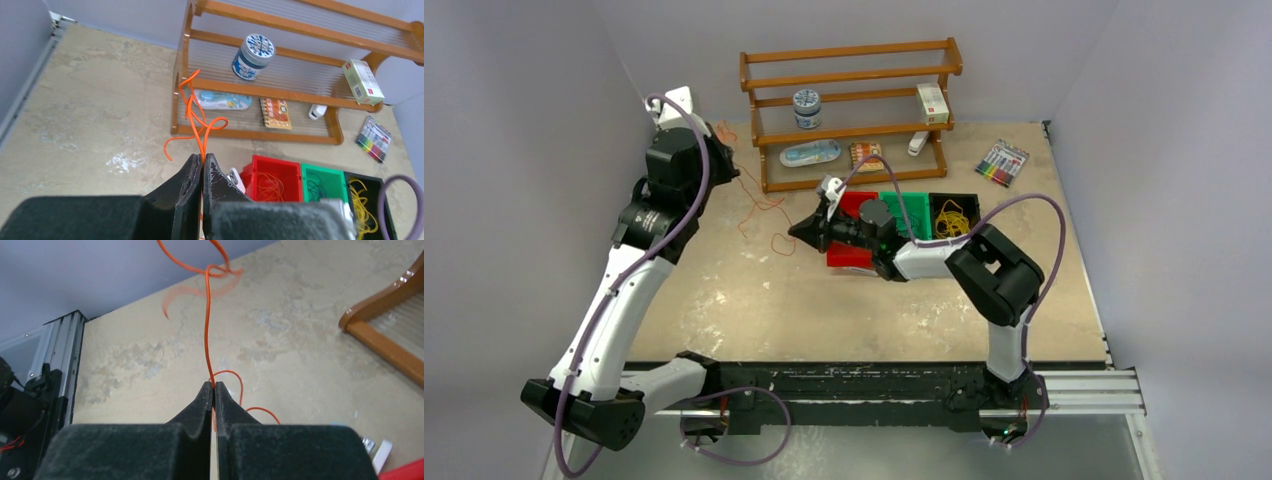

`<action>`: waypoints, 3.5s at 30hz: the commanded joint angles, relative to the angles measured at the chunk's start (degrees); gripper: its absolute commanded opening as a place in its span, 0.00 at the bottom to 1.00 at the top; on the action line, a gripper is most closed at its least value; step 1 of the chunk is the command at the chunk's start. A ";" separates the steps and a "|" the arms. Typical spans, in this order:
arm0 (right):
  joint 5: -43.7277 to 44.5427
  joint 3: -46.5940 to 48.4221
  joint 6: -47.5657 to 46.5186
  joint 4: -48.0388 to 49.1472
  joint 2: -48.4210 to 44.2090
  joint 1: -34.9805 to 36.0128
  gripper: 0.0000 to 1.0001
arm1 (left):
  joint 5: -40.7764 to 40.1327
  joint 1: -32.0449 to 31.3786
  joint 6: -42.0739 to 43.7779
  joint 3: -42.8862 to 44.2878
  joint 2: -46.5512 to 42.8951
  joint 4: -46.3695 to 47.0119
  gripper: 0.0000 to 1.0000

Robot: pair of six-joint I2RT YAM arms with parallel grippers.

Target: Untangle the cables

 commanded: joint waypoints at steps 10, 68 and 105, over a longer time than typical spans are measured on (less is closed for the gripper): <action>0.82 -14.96 -2.34 -7.14 -17.49 2.30 0.00 | -13.76 0.59 6.05 10.36 7.74 -1.96 0.00; 19.23 -14.65 7.05 -39.25 -46.51 -20.02 0.57 | 3.93 -10.60 8.81 3.93 13.73 5.81 0.00; 22.97 -19.78 5.67 -38.26 -53.05 -21.13 0.61 | -10.26 -27.55 22.39 9.89 40.09 5.04 0.00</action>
